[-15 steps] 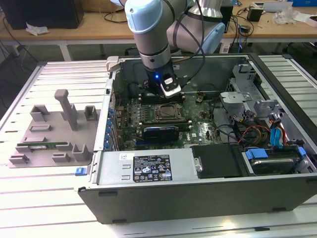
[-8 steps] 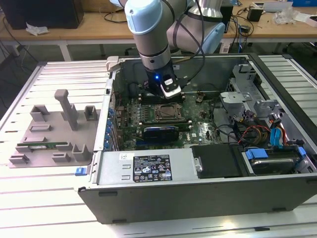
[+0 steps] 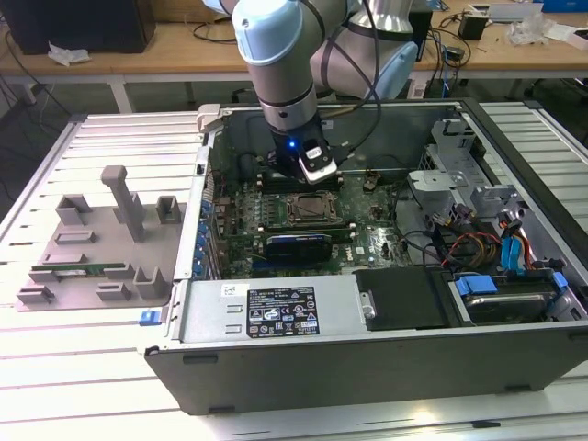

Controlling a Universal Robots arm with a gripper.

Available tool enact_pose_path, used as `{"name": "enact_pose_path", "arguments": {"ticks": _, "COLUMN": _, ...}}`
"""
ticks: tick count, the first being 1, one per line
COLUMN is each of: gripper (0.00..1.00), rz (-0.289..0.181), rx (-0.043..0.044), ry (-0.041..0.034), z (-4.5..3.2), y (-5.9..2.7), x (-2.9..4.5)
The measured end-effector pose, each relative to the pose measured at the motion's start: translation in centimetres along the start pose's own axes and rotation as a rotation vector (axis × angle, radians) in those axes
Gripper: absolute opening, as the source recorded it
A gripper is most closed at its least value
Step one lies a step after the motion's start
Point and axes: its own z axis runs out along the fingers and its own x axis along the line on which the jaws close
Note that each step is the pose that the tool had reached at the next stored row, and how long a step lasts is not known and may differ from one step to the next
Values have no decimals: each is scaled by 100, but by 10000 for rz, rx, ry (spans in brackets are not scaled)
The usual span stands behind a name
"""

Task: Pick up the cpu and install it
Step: 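Install the first cpu locking lever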

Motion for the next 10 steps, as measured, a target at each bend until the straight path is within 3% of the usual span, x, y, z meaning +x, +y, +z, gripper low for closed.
{"name": "enact_pose_path", "arguments": {"ticks": 10, "gripper": 11, "rz": 1, "rx": 1, "ry": -1, "z": 23, "y": -15, "x": -41}}
